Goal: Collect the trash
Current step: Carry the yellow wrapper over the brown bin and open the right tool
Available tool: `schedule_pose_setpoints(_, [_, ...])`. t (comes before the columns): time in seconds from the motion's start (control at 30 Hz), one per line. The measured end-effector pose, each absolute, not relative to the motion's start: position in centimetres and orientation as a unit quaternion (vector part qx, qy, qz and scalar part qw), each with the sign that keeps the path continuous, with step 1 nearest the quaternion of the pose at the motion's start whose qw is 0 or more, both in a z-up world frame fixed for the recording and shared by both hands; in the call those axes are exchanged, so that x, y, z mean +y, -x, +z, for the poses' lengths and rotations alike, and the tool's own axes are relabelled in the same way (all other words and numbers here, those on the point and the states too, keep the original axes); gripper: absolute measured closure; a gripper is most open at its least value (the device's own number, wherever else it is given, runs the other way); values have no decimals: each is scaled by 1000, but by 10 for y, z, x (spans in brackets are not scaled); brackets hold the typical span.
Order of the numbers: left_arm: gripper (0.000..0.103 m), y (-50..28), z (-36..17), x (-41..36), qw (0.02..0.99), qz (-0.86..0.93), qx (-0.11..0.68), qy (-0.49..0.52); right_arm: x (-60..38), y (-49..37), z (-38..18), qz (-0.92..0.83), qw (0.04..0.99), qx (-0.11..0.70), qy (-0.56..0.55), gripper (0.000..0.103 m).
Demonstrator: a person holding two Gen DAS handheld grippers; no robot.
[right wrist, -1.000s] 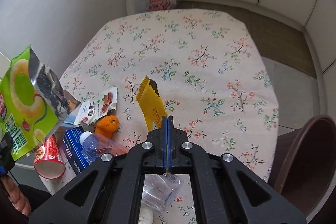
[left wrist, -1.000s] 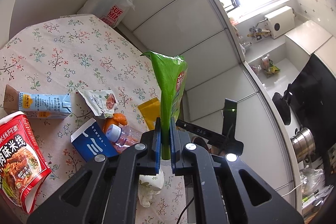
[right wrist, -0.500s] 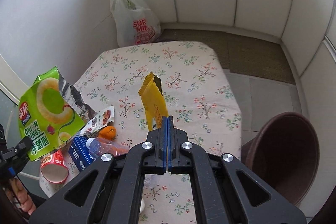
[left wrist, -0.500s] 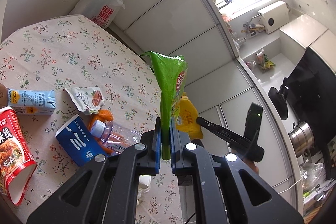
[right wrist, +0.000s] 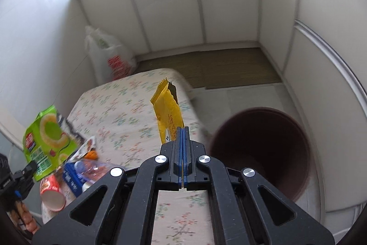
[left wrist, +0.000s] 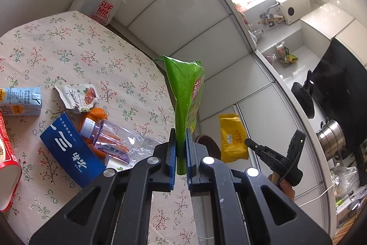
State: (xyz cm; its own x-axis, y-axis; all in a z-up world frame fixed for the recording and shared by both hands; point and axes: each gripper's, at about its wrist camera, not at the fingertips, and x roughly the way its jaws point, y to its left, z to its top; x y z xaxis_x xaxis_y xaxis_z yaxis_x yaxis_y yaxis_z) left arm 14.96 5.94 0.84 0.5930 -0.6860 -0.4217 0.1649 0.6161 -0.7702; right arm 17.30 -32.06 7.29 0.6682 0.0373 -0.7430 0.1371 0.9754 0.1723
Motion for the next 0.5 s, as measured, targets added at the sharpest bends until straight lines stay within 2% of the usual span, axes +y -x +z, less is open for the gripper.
schedule_pose_setpoints(0.13, [96,-148,8,48,820,-263,375,343,-360,-153,62,-92,907,384,-148,103])
schedule_pose_setpoints(0.23, [96,-149,6,39,819,-264,382,338,-385,-142,46,-130,897,381,-181,98])
schedule_pose_setpoints(0.27, [96,-149,5,37,817,-265,384,337,-392,-140,42,-140,895,379,-190,83])
schedule_pose_setpoints(0.3, [96,-149,4,33,815,-267,387,339,-397,-136,38,-150,893,375,-199,44])
schedule_pose_setpoints(0.33, [96,-150,4,28,812,-271,389,340,-401,-130,36,-166,892,365,-206,28])
schedule_pose_setpoints(0.37, [96,-150,4,23,811,-274,391,338,-406,-122,35,-185,894,349,-211,18])
schedule_pose_setpoints(0.43, [96,-151,8,7,814,-283,392,323,-414,-105,34,-214,895,325,-220,17])
schedule_pose_setpoints(0.5, [96,-152,12,-11,816,-293,394,305,-421,-89,32,-232,889,317,-233,7])
